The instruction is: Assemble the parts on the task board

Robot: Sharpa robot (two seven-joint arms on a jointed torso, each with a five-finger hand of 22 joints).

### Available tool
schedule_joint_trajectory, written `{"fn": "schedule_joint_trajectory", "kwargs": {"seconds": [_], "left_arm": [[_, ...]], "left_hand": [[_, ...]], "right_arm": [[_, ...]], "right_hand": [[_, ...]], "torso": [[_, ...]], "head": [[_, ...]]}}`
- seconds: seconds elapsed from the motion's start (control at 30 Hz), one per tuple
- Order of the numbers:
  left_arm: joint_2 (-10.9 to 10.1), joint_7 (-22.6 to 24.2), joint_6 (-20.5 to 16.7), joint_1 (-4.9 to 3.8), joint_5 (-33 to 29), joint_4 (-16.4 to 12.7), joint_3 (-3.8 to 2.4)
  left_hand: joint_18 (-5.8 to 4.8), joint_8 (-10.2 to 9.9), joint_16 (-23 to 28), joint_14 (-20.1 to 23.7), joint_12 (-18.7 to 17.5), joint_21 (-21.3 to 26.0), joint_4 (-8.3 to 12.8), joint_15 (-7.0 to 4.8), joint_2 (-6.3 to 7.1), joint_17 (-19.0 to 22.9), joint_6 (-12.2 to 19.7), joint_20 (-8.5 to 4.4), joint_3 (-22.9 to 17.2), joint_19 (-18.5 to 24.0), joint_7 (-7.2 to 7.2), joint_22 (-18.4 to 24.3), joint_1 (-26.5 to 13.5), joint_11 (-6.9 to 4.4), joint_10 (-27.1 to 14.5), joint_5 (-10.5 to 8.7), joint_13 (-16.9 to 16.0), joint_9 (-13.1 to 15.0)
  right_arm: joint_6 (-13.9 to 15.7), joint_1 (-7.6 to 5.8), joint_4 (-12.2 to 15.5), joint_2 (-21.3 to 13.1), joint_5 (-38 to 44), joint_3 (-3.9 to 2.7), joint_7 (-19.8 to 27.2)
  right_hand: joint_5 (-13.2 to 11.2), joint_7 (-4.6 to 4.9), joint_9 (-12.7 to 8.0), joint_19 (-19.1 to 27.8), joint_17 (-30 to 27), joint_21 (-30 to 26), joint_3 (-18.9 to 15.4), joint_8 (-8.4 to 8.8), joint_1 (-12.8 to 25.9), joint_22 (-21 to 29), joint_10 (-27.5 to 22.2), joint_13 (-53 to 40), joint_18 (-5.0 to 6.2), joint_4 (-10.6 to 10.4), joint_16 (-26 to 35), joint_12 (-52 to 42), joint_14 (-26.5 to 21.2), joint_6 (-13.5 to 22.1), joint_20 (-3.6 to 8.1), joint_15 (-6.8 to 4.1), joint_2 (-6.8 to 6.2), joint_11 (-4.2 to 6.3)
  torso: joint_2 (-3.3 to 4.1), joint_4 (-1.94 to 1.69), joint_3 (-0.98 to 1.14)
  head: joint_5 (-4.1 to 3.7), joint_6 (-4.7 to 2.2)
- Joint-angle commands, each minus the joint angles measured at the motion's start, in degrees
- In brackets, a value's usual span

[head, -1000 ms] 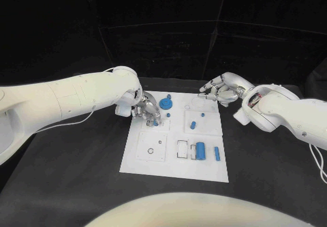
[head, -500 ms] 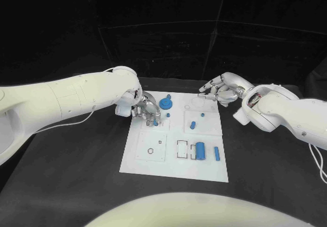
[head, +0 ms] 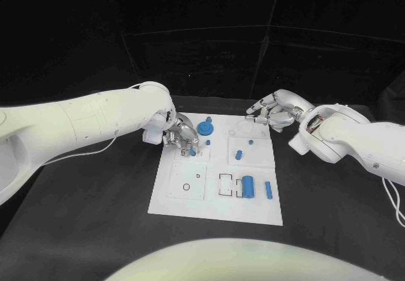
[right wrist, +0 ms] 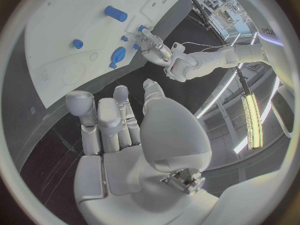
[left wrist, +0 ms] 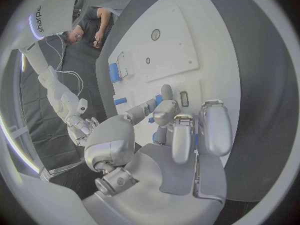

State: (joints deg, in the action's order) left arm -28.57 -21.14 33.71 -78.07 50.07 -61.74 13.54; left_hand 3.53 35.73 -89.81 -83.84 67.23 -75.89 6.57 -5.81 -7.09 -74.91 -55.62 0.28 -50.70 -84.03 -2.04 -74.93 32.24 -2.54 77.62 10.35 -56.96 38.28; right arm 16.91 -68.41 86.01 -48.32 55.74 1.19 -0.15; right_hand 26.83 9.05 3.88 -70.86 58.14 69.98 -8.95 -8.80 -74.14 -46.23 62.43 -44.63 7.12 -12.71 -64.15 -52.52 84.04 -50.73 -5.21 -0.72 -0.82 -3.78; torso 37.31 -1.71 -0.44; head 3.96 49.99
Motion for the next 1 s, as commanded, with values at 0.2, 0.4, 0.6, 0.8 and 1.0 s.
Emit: {"fn": "schedule_joint_trajectory", "kwargs": {"seconds": [0.2,0.4,0.6,0.8,1.0], "left_arm": [[0.2,-0.2,1.1,0.18,0.8,-0.1,0.13],[0.2,-0.2,1.1,0.17,1.3,-0.1,0.13],[0.2,-0.2,1.0,0.17,1.7,0.1,0.13],[0.3,-0.2,1.1,0.17,1.9,0.3,0.13],[0.3,-0.2,1.5,0.17,1.9,0.3,0.13]], "left_hand": [[0.12,-0.5,-0.2,-6.2,0.4,-0.1,-1.5,-0.11,-0.36,-15.1,-1.9,0.13,-1.7,-0.7,1.11,-0.7,-0.6,-0.38,0.0,-1.09,-0.3,0.1],[0.11,-1.1,-0.2,-6.2,0.5,-0.1,-2.7,-0.11,-0.83,-15.1,-2.4,0.14,-1.0,-0.7,1.18,-0.8,-1.7,-0.4,0.2,-5.53,-0.6,0.0],[0.1,-1.4,-0.2,-6.2,0.7,-0.1,-3.4,-0.12,-0.99,-15.1,-2.7,0.13,-0.4,-0.8,1.2,-0.9,-2.2,-0.41,0.3,-7.46,-0.8,0.0],[0.07,-1.7,-0.2,-6.2,0.9,-0.1,-5.0,-0.26,-1.14,-15.1,-3.3,0.03,1.0,-0.8,1.39,-1.0,-3.1,-0.54,0.6,-7.65,-1.2,0.0],[0.07,-1.8,-0.2,-6.2,0.9,-0.1,-5.4,-0.28,-1.1,-15.1,-3.4,-0.04,1.5,-0.8,1.44,-1.0,-3.4,-0.61,0.7,-7.67,-1.3,0.0]], "right_arm": [[-0.1,-0.11,0.1,0.0,-0.1,-0.03,0.5],[-0.1,-0.11,0.1,0.0,-0.1,-0.03,0.5],[-0.2,-0.11,0.1,0.0,-0.1,-0.03,0.5],[-0.2,-0.11,0.1,0.1,-0.1,-0.03,0.5],[-0.2,-0.11,0.1,0.1,-0.1,-0.03,0.5]], "right_hand": [[0.7,-0.09,0.0,0.0,0.1,-0.3,-0.1,-0.39,-0.7,0.1,-0.3,0.1,0.71,-0.3,0.2,-0.2,0.0,0.5,-0.07,-0.07,0.12,-0.09],[0.9,-0.1,0.0,0.0,0.1,-0.3,-0.1,-0.42,-0.8,0.0,-0.3,0.1,0.7,-0.4,0.3,-0.2,0.0,0.5,-0.06,-0.08,0.14,-0.08],[1.4,-0.11,0.0,-0.1,0.2,-0.3,0.0,-0.48,-1.0,0.0,-0.4,0.2,0.69,-0.5,0.3,-0.2,0.0,0.5,-0.05,-0.09,0.16,-0.06],[1.8,-0.12,0.0,-0.1,0.3,-0.3,0.0,-0.52,-1.1,0.0,-0.3,0.2,0.7,-0.6,0.3,-0.2,0.1,0.5,-0.04,-0.1,0.16,-0.05],[2.4,-0.13,0.0,-0.1,0.3,-0.3,0.0,-0.57,-1.3,0.0,-0.4,0.3,0.7,-0.7,0.3,-0.2,0.1,0.5,-0.03,-0.12,0.15,-0.03]], "torso": [[0.0,-0.01,-0.01],[0.01,-0.02,-0.01],[0.0,-0.02,-0.02],[-0.01,0.01,-0.01],[-0.02,-0.05,-0.03]], "head": [[-0.05,0.01],[-0.07,0.01],[-0.03,0.01],[-0.06,0.01],[-0.04,0.01]]}}
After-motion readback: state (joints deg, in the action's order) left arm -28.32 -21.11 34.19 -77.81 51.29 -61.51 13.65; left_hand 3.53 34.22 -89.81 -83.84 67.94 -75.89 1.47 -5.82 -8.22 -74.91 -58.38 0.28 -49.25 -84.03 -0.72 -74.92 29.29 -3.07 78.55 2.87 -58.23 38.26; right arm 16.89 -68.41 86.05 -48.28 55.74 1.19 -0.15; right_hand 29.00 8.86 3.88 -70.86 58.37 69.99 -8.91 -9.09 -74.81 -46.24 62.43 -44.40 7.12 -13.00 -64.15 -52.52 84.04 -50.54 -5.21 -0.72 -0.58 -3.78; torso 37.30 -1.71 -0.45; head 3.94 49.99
